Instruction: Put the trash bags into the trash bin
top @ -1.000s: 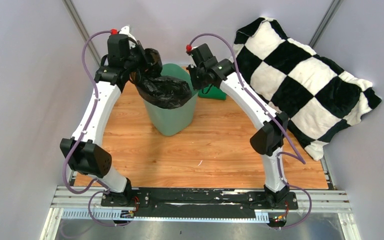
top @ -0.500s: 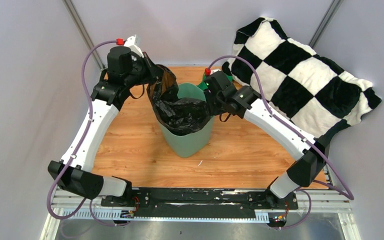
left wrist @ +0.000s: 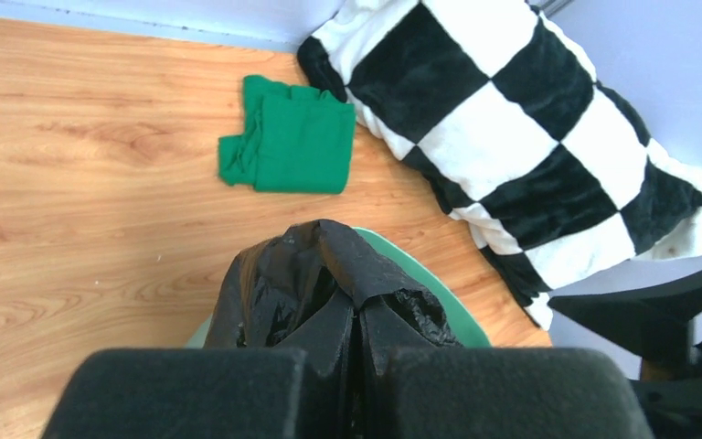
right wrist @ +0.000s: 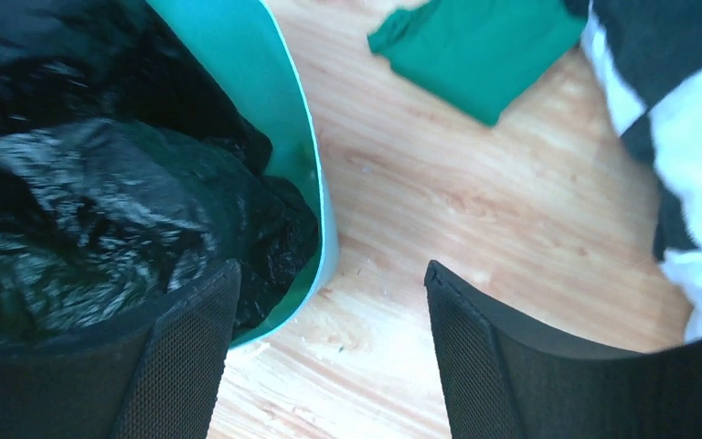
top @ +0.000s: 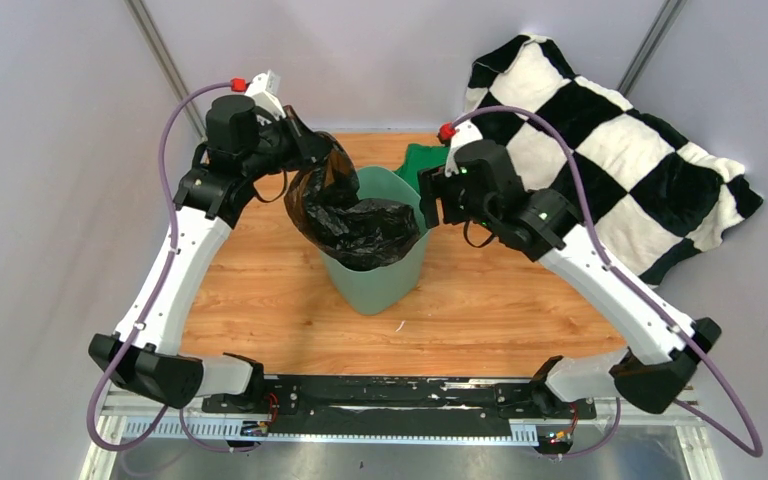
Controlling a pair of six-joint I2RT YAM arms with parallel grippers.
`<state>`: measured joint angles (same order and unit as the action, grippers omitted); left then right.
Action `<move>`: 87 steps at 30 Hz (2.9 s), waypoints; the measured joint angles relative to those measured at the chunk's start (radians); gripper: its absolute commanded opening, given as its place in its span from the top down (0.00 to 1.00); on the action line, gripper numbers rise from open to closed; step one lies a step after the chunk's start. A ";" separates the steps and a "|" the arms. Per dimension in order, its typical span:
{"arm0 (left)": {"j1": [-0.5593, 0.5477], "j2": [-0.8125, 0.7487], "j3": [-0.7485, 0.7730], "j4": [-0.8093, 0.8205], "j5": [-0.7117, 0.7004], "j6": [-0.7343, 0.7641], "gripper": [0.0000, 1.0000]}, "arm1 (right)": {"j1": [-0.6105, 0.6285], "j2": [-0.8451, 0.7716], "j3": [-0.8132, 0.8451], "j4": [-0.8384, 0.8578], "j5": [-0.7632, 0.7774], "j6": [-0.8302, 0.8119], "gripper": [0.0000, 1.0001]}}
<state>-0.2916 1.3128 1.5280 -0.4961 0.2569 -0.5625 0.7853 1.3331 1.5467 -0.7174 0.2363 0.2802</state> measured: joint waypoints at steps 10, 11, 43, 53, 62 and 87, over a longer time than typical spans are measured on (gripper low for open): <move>-0.001 -0.040 0.030 -0.004 0.041 -0.026 1.00 | 0.010 -0.019 0.110 0.168 -0.333 -0.331 0.20; -0.001 -0.042 0.033 -0.005 0.042 -0.028 1.00 | 0.015 0.010 0.134 0.170 -0.360 -0.353 0.20; -0.001 -0.091 0.091 -0.073 -0.017 0.024 0.51 | 0.188 0.235 0.308 0.055 -0.040 -0.401 1.00; -0.001 -0.192 0.025 -0.148 -0.061 0.118 0.18 | 0.181 0.239 0.417 -0.064 0.120 -0.279 1.00; -0.001 -0.316 -0.089 -0.279 -0.149 0.194 0.21 | 0.163 0.281 0.467 -0.122 0.200 -0.239 1.00; -0.005 -0.377 -0.259 -0.305 -0.007 0.126 0.96 | 0.043 0.225 0.452 -0.228 0.193 -0.171 0.38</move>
<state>-0.2962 0.9363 1.2690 -0.8013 0.2497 -0.4366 0.8288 1.5585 1.9984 -0.9455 0.4297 0.1097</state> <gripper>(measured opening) 0.047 0.451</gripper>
